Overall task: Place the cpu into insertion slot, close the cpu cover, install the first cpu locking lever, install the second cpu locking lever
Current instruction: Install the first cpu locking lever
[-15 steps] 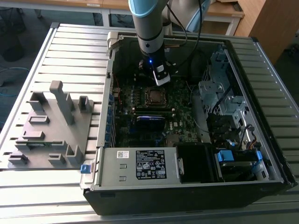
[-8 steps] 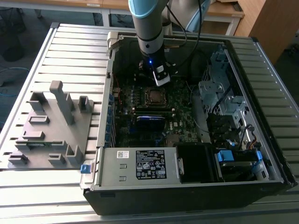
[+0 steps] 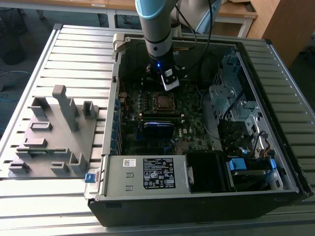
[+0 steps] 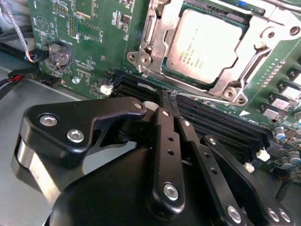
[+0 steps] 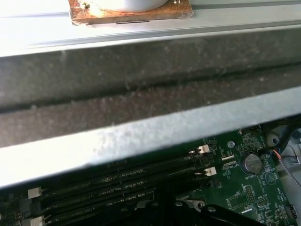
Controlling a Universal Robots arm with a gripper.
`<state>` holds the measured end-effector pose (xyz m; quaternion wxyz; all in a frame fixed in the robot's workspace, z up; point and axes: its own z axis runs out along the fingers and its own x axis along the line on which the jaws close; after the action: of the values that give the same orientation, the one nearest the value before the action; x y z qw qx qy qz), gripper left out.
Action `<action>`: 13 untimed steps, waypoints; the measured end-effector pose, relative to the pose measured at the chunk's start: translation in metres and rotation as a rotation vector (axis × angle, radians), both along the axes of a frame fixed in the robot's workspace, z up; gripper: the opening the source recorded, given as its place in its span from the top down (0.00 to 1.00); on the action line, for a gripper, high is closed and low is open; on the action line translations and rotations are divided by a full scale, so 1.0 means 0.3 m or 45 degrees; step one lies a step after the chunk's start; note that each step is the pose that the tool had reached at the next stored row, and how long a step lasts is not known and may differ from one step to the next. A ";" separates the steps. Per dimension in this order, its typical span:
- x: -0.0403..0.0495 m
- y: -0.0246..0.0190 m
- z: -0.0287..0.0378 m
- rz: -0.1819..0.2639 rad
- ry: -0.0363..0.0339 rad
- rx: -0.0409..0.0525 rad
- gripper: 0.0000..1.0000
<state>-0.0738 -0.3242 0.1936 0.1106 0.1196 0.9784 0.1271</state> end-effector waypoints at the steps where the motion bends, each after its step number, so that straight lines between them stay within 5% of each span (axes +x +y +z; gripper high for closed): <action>1: 0.000 0.000 0.000 0.000 0.0000 0.000 0.90; 13: 0.000 0.015 -0.008 0.000 -0.0016 -0.010 0.90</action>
<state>-0.0738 -0.3196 0.1912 0.1117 0.1191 0.9788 0.1235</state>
